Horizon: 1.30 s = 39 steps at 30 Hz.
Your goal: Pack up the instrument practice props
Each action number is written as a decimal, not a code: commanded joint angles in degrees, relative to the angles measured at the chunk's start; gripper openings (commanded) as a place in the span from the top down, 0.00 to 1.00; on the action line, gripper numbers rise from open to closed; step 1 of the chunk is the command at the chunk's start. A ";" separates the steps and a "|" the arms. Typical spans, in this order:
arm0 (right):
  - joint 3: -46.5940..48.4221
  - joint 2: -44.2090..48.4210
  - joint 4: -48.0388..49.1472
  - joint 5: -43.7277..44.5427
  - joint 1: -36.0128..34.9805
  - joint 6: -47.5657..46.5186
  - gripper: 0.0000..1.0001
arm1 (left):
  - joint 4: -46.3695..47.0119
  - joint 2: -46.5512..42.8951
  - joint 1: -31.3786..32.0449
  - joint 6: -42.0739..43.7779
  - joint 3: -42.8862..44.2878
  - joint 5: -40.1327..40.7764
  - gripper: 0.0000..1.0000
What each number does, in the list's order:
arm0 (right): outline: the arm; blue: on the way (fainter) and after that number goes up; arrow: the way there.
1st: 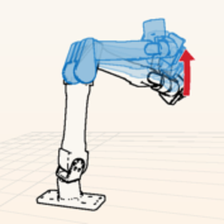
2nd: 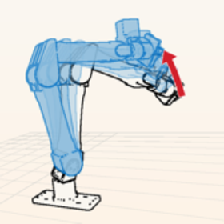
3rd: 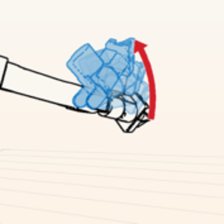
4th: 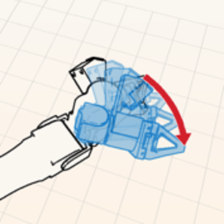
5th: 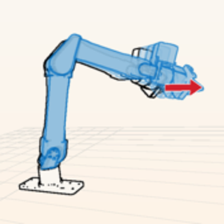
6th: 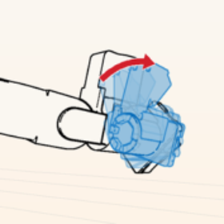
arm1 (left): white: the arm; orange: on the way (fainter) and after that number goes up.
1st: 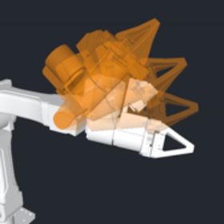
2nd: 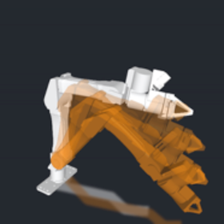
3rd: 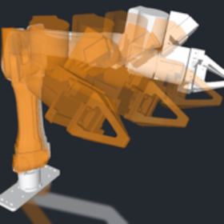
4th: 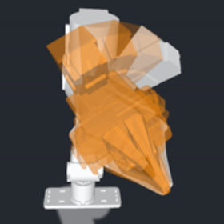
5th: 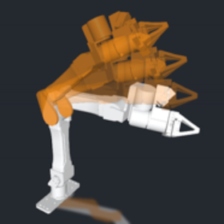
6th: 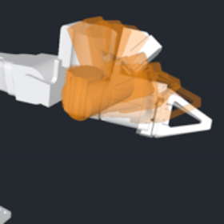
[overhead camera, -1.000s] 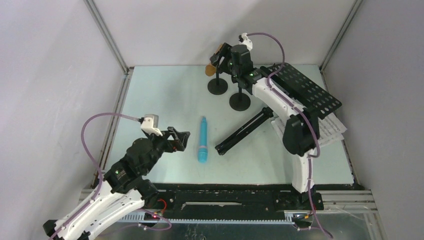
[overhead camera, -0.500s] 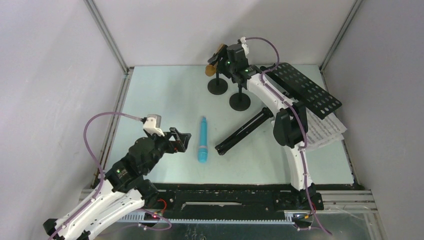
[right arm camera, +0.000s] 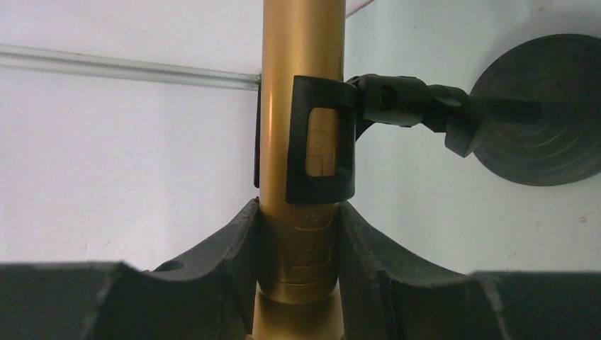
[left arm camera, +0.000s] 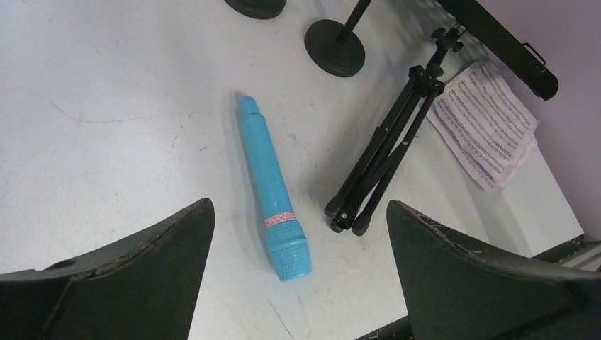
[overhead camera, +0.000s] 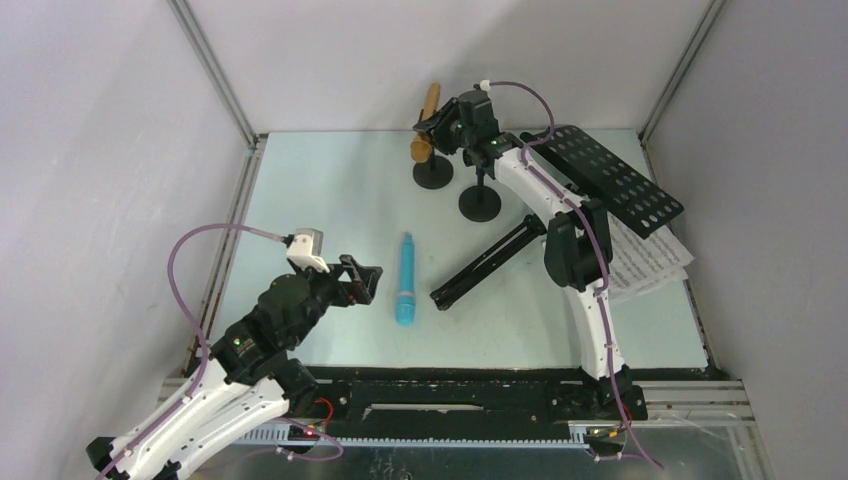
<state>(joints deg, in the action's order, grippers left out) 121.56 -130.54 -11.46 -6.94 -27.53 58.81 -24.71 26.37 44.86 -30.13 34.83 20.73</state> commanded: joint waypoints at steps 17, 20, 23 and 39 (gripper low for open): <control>-27.93 29.92 19.89 -1.90 -5.45 -3.39 1.00 | -2.02 -1.44 -0.29 -0.26 2.68 -0.65 0.02; -35.21 36.06 19.53 0.98 -6.97 -5.16 1.00 | -2.67 -1.35 -0.27 -0.27 3.51 -1.20 0.02; -42.07 42.88 19.14 4.71 -8.71 -6.43 1.00 | -3.29 -1.41 -0.30 -0.39 4.09 -1.81 0.02; -57.33 48.29 28.67 18.78 -18.19 1.98 1.00 | -6.57 -1.33 -0.26 -0.36 8.37 -5.34 0.02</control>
<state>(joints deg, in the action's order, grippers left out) 62.24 -82.48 1.98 6.42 -44.05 56.84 -30.72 25.19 44.86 -30.15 39.86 16.60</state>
